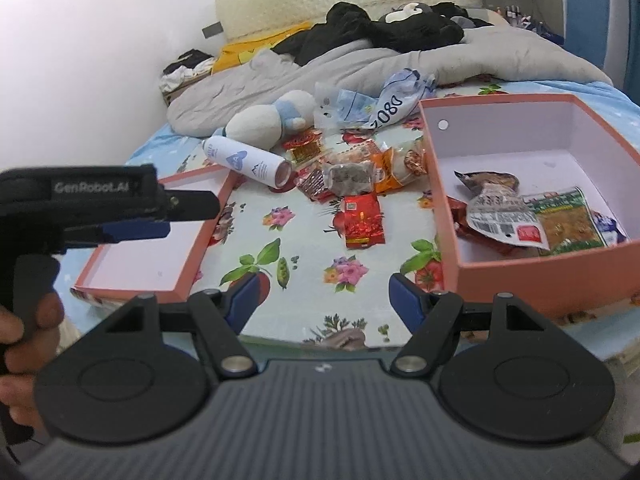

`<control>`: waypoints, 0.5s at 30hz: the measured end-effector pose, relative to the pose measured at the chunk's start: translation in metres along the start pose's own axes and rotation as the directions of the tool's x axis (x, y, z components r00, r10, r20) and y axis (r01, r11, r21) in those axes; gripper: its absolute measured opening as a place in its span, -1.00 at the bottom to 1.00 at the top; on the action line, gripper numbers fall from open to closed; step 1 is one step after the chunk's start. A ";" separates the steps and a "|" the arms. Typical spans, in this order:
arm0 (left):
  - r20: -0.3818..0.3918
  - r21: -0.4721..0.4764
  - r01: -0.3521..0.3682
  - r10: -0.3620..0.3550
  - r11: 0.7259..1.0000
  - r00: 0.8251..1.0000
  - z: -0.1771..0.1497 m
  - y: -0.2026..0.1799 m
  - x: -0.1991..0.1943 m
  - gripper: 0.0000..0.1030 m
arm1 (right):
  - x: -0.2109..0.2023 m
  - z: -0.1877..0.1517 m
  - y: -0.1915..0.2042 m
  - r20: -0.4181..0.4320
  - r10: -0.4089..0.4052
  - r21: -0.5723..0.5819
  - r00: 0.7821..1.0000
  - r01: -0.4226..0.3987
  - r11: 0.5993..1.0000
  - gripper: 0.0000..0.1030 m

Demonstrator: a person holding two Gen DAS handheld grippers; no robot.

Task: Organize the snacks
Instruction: 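Grasp the clear dark-filled bag with the left tool while the right tool grasps the red foil pack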

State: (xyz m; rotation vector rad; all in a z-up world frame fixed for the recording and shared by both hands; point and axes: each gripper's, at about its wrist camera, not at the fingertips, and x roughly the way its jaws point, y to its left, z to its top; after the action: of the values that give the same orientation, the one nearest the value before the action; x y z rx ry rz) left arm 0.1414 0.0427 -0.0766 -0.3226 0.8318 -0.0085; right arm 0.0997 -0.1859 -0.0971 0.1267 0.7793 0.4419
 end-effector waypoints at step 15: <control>-0.067 -0.084 0.015 -0.021 0.996 0.998 0.071 0.051 0.112 0.39 | 0.105 0.041 -0.007 -0.082 -0.045 -0.040 0.996 0.042 0.998 0.41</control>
State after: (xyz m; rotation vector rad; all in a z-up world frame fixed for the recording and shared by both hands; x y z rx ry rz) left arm 0.2626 0.0955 -0.1279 -0.4103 0.8982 -0.0016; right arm 0.1964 -0.1446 -0.1382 0.0554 0.8535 0.4231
